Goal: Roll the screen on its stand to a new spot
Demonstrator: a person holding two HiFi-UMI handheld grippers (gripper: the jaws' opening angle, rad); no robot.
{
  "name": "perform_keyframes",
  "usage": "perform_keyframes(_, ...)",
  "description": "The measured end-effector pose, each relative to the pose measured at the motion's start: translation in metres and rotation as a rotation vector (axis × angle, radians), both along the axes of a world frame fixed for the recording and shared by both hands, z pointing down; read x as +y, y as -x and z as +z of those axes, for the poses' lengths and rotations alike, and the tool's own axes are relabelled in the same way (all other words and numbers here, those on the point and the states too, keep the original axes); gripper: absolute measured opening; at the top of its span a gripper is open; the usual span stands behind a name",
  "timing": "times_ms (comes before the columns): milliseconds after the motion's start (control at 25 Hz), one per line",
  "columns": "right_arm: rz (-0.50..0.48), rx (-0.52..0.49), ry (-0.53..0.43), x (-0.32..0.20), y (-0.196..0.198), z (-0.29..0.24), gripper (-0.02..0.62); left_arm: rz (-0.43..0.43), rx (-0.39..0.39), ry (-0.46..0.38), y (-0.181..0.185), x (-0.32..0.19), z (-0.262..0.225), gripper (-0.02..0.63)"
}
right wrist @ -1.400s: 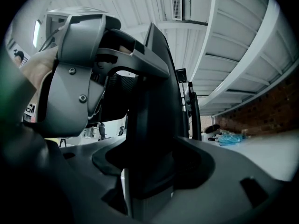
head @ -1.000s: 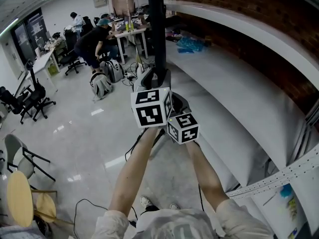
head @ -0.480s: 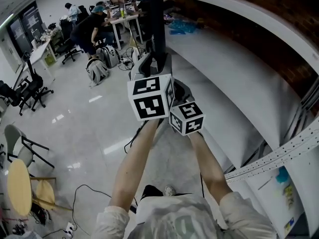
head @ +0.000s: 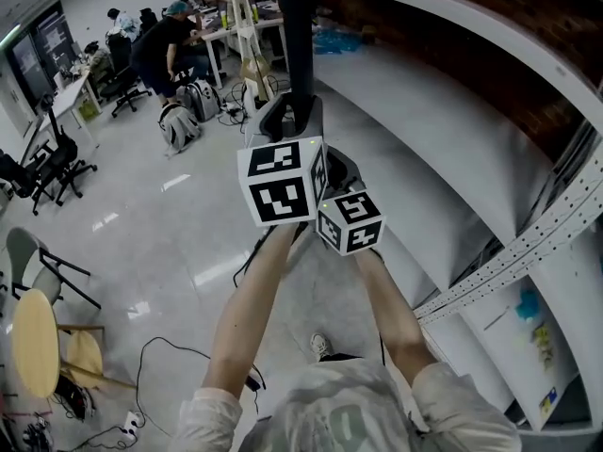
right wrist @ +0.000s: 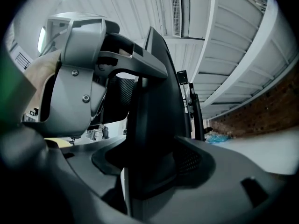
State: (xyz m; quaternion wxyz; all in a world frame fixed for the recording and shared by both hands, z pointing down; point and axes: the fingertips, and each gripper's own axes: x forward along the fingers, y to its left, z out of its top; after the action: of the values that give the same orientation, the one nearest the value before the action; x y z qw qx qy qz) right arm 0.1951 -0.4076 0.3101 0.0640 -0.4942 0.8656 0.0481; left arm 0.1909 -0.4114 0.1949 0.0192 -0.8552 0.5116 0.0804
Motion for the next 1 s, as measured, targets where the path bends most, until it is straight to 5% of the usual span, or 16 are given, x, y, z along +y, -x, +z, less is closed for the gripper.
perform_keyframes(440, -0.010, 0.022, -0.002, 0.108, 0.040, -0.002, 0.288, 0.023, 0.041, 0.000, 0.039, 0.106, -0.002, 0.183)
perform_keyframes(1000, -0.011, 0.012, -0.012, 0.249, 0.037, -0.003, 0.290, 0.023, 0.046, -0.005, 0.037, 0.247, -0.003, 0.179)
